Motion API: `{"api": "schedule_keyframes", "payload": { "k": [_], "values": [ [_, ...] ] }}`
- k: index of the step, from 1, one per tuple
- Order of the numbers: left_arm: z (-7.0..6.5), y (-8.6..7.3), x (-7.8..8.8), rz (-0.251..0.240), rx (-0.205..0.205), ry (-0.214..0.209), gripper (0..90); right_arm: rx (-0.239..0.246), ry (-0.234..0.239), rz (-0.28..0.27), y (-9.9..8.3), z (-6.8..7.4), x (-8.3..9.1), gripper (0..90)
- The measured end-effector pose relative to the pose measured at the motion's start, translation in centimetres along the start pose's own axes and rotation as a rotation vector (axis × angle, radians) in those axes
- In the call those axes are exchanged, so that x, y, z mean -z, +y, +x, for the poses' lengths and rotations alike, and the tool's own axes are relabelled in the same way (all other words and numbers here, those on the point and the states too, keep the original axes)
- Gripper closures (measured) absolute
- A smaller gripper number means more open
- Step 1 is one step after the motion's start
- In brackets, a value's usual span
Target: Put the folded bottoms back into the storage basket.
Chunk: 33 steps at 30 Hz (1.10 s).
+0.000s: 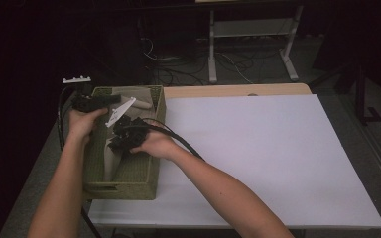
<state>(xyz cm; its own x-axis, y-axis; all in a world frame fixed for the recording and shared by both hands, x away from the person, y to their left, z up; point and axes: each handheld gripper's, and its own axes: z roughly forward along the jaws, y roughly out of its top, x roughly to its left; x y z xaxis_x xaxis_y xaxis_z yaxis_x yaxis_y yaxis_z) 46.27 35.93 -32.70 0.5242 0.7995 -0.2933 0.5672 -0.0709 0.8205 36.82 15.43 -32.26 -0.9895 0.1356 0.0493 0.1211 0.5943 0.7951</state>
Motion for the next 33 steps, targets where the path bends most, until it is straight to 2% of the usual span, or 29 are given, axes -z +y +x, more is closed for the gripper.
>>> {"api": "schedule_keyframes", "payload": {
  "k": [8, 11, 14, 17, 22, 26, 30, 32, 33],
  "values": [
    [-0.3, -0.6, -1.5, 0.020, 0.004, -0.009, 78.5, -0.008, 0.012, 0.019, -1.8, 0.5, 0.6, 82.4],
    [-0.3, -0.9, -2.0, 0.030, 0.005, -0.013, 78.5, -0.020, 0.037, 0.045, -2.6, 0.6, 1.1, 73.8],
    [-0.3, -1.0, -2.4, 0.034, 0.012, -0.019, 78.4, -0.028, 0.055, 0.032, -3.3, 0.7, 2.1, 63.1],
    [-0.4, -1.0, -2.6, 0.029, 0.019, -0.017, 78.4, -0.027, 0.043, 0.015, -3.5, 0.7, 3.2, 57.2],
    [-0.3, -0.7, -2.9, 0.024, 0.020, 0.014, 78.4, -0.056, 0.013, -0.036, -3.5, 0.2, 5.0, 49.7],
    [0.2, -0.5, -3.8, 0.042, 0.035, 0.049, 78.3, -0.068, -0.004, -0.066, -3.7, -0.1, 6.1, 48.3],
    [0.4, -0.6, -4.7, 0.055, 0.033, 0.071, 77.9, -0.083, -0.022, -0.090, -4.0, -0.5, 7.3, 47.3],
    [0.6, -0.7, -5.0, 0.059, 0.026, 0.096, 76.9, -0.089, -0.028, -0.089, -4.1, -0.7, 7.6, 47.2],
    [0.7, -0.7, -5.2, 0.064, 0.019, 0.125, 75.5, -0.090, -0.032, -0.086, -4.2, -0.8, 7.8, 47.0]
  ]
}}
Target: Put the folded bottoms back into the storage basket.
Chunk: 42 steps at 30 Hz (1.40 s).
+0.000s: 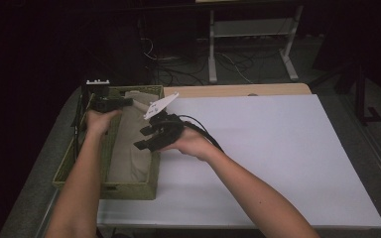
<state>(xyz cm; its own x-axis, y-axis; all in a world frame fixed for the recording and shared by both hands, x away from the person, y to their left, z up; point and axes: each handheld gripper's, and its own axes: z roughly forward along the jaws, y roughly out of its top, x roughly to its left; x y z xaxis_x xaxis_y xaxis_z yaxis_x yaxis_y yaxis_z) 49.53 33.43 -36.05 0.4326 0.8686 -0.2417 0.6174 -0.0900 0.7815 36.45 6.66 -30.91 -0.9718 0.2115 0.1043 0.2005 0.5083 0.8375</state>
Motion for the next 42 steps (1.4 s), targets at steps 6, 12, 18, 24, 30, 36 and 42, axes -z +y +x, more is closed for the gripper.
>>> {"api": "schedule_keyframes", "payload": {
  "k": [6, 12, 18, 24, 30, 36, 42],
  "values": [
    [0.5, 0.6, 0.2, -0.022, 0.020, 0.085, 46.5, -0.012, -0.017, -0.022, -0.1, -0.6, 1.2, 46.0],
    [-1.2, 1.5, 0.3, 0.004, -0.017, -0.003, 34.5, -0.026, -0.045, -0.029, -0.4, -1.3, 2.3, 43.8],
    [-3.3, 1.6, 0.3, 0.049, -0.075, -0.075, 25.4, -0.046, -0.071, -0.030, -1.5, -2.1, 3.6, 41.6],
    [-5.0, 1.3, 1.1, 0.031, -0.102, -0.106, 23.4, -0.067, -0.092, -0.044, -3.0, -2.9, 5.5, 39.8],
    [-7.0, 1.1, 1.9, 0.019, -0.124, -0.126, 21.8, -0.080, -0.114, -0.052, -4.6, -3.7, 7.6, 36.0],
    [-8.6, 0.5, 2.4, 0.019, -0.139, -0.144, 21.1, -0.098, -0.132, -0.079, -6.1, -4.5, 9.7, 34.6],
    [-10.6, 0.0, 3.2, 0.014, -0.174, -0.160, 19.8, -0.112, -0.164, -0.086, -7.8, -5.2, 11.8, 30.7]
  ]
}}
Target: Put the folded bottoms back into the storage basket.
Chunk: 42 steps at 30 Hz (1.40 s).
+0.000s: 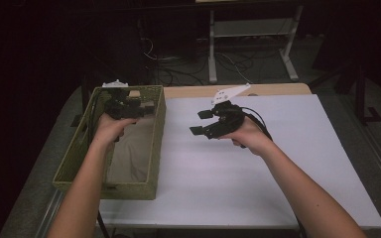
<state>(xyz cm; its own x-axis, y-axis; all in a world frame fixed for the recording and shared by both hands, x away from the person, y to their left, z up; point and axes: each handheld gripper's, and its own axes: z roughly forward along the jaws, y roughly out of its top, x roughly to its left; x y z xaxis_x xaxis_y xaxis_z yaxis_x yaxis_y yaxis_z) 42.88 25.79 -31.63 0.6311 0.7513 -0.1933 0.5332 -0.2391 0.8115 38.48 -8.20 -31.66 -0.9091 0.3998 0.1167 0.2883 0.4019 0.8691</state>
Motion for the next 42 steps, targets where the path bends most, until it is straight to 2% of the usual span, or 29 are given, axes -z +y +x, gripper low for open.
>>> {"api": "schedule_keyframes", "payload": {
  "k": [11, 16, 21, 27, 35, 42],
  "values": [
    [-4.3, -1.1, 0.9, -0.023, -0.058, -0.053, 15.2, -0.043, -0.080, -0.016, -3.3, -1.0, 4.5, 21.8],
    [-6.0, -1.9, 1.0, -0.003, -0.086, -0.079, 13.3, -0.069, -0.098, -0.012, -5.2, -0.9, 6.2, 18.4],
    [-7.5, -2.8, 1.3, -0.011, -0.112, -0.100, 12.5, -0.071, -0.109, -0.001, -6.9, -0.4, 7.5, 14.2],
    [-9.4, -3.8, 1.9, -0.010, -0.155, -0.092, 8.8, -0.099, -0.148, -0.008, -9.3, 0.0, 9.2, 10.9],
    [-10.3, -5.2, 2.3, -0.019, -0.162, -0.119, 3.9, -0.117, -0.185, -0.017, -12.2, 0.5, 11.4, 2.4],
    [-10.8, -6.3, 2.7, -0.017, -0.183, -0.157, 2.5, -0.133, -0.216, -0.026, -14.1, 0.8, 12.9, 1.3]
  ]
}}
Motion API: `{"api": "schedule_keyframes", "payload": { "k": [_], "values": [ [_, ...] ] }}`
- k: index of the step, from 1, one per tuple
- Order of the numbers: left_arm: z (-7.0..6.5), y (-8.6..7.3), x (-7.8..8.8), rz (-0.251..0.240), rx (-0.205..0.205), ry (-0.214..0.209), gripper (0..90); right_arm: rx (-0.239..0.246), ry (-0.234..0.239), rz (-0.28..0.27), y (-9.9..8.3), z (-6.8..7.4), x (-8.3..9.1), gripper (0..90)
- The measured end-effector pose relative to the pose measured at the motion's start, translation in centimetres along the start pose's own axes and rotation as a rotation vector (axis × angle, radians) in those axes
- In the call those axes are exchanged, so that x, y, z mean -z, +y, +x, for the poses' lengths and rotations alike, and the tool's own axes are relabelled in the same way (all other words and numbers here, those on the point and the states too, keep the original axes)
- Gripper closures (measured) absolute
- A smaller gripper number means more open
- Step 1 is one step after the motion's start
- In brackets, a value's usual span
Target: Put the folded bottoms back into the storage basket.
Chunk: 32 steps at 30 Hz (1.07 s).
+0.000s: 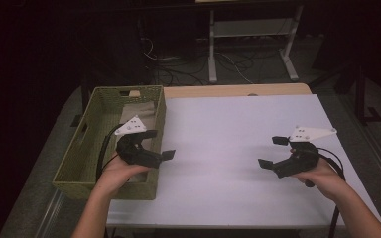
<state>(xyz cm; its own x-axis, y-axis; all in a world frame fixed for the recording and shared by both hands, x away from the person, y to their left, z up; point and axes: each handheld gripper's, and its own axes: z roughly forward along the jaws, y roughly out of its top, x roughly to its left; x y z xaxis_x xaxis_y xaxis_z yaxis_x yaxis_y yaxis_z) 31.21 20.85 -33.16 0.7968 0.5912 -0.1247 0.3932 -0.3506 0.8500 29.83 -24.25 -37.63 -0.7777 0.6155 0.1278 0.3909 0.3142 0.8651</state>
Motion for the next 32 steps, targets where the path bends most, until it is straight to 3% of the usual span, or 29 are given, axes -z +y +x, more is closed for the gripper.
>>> {"api": "schedule_keyframes", "payload": {
  "k": [11, 14, 32],
  "values": [
    [-0.1, -0.9, 0.9, -0.013, 0.007, -0.017, 0.9, 0.003, -0.032, -0.009, -2.1, 0.0, 2.3, 0.7],
    [0.1, -1.0, 1.3, -0.045, 0.019, -0.031, 0.8, 0.010, -0.035, -0.005, -2.5, 0.2, 2.6, 0.0],
    [0.0, -1.2, 1.3, -0.032, 0.002, -0.049, 1.0, 0.021, -0.033, 0.016, -3.2, 0.5, 2.5, 0.0]
  ]
}}
